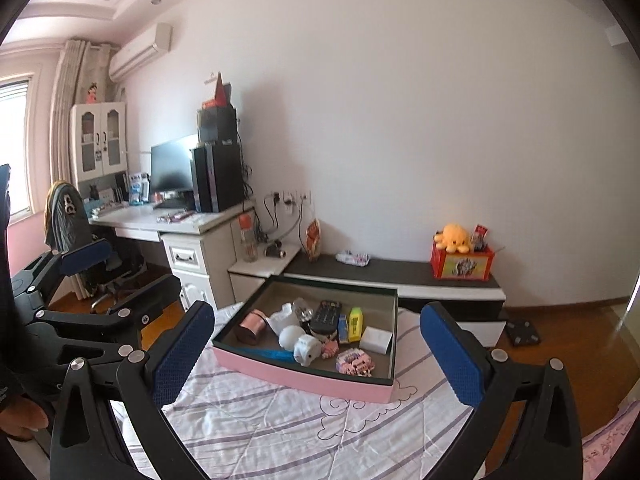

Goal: Organize rigid objects

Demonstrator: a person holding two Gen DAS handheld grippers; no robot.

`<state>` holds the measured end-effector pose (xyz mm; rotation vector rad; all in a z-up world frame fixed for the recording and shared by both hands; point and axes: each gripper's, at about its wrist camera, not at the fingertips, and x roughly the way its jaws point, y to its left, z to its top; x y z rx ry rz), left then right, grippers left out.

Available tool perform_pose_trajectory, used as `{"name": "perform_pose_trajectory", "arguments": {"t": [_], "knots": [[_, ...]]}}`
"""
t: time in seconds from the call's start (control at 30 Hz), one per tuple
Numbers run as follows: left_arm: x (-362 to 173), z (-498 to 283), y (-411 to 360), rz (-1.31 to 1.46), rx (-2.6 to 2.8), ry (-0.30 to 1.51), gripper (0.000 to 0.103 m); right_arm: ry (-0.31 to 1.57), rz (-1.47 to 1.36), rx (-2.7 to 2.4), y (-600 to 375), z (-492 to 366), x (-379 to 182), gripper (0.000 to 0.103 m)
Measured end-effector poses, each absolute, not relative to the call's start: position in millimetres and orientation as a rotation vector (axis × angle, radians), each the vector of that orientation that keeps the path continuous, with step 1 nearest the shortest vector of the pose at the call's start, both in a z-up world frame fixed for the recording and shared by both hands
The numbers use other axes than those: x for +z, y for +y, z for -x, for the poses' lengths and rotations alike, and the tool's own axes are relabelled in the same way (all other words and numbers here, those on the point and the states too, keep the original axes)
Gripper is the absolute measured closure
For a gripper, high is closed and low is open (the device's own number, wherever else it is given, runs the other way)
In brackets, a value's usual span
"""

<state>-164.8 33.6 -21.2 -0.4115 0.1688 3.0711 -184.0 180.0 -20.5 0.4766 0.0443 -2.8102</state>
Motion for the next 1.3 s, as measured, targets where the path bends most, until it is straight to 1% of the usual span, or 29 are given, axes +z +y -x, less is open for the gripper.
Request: {"name": "perform_pose_trajectory", "arguments": {"t": [0.2, 0.3, 0.57, 0.77, 0.97, 1.3], "knots": [[-4.3, 129.9, 33.4, 0.338, 3.093, 0.144, 0.0, 0.058, -0.387, -2.836, 180.4, 147.8, 2.8, 0.0], [1.0, 113.5, 34.9, 0.302, 3.11, 0.161, 0.0, 0.076, -0.359, -2.853, 179.2, 130.4, 11.2, 0.0], [14.6, 60.6, 35.5, 0.176, 3.169, 0.207, 0.0, 0.098, -0.276, -2.874, 174.9, 81.9, 24.9, 0.0], [20.6, 27.9, 31.7, 0.115, 3.186, 0.186, 0.0, 0.067, -0.226, -2.865, 175.4, 49.4, 28.0, 0.0], [23.0, 9.0, 27.1, 0.079, 3.175, 0.134, 0.0, 0.072, -0.17, -2.882, 176.2, 23.1, 32.0, 0.0], [23.3, 1.7, 26.8, 0.053, 3.173, 0.126, 0.0, 0.089, -0.142, -2.891, 174.3, 10.0, 36.7, 0.0]]}}
